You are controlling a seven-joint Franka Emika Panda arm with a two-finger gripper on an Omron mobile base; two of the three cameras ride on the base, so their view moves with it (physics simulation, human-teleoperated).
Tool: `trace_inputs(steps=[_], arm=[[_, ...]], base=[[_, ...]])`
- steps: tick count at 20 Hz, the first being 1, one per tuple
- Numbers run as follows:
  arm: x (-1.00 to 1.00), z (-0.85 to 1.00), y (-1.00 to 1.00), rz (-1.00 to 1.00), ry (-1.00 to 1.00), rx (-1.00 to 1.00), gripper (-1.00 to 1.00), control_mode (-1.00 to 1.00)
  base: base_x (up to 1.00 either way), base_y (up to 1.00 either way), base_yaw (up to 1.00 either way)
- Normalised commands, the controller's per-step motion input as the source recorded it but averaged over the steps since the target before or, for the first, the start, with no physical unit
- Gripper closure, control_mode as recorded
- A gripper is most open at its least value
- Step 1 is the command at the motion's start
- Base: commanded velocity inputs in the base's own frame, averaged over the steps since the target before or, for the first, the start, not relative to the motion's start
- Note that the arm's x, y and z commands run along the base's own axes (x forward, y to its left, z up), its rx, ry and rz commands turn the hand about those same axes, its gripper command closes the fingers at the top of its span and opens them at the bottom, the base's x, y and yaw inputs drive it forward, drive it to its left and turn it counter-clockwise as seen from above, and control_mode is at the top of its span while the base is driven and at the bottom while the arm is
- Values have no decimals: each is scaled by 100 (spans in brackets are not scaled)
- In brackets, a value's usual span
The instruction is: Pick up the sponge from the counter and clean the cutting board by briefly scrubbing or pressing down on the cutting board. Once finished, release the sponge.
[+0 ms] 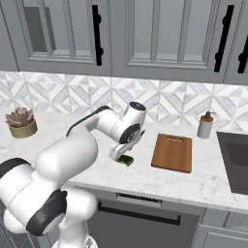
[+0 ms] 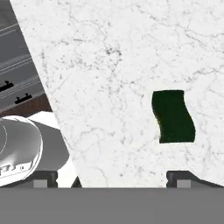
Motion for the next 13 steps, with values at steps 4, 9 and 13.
trace_inputs(steps=[4,9,13], arm=[[-57,54,27,-41,-1,2,-100,-100],[-82,24,18,-78,0,6,-100,-100],[-87,30,23,-75,0,6,-100,-100]], base=[[0,0,0],[0,0,0],[0,0,0]])
